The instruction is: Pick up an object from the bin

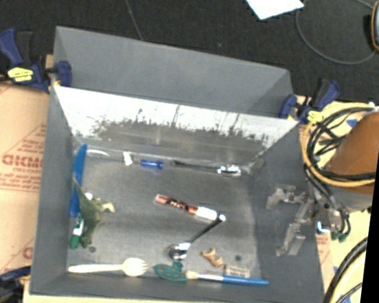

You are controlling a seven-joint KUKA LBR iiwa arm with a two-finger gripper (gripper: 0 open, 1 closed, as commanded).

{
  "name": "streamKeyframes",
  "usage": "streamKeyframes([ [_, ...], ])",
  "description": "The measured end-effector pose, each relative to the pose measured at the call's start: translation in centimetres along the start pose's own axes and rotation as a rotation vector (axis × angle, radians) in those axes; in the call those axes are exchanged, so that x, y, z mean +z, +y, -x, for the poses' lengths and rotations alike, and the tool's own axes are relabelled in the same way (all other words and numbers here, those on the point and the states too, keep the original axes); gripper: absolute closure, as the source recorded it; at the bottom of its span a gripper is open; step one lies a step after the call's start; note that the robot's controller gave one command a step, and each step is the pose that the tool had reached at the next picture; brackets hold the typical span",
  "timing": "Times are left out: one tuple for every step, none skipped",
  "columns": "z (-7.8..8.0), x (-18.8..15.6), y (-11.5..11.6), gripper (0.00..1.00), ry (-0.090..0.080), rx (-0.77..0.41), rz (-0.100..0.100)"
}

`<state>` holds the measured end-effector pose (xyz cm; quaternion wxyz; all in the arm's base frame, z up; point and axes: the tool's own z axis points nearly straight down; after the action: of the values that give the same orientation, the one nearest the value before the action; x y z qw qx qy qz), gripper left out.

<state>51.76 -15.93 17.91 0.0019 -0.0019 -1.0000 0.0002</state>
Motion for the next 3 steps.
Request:
streamKeyframes([
  [0.2,-0.5,0.1,0.0,-0.008,-0.005,-0.002],
  [0.5,10.8,10.1,0.0,-0.009,-0.109,-0.001],
  [-1.9,4.6,9.5,0.0,-0.021,-0.023,-0.008],
])
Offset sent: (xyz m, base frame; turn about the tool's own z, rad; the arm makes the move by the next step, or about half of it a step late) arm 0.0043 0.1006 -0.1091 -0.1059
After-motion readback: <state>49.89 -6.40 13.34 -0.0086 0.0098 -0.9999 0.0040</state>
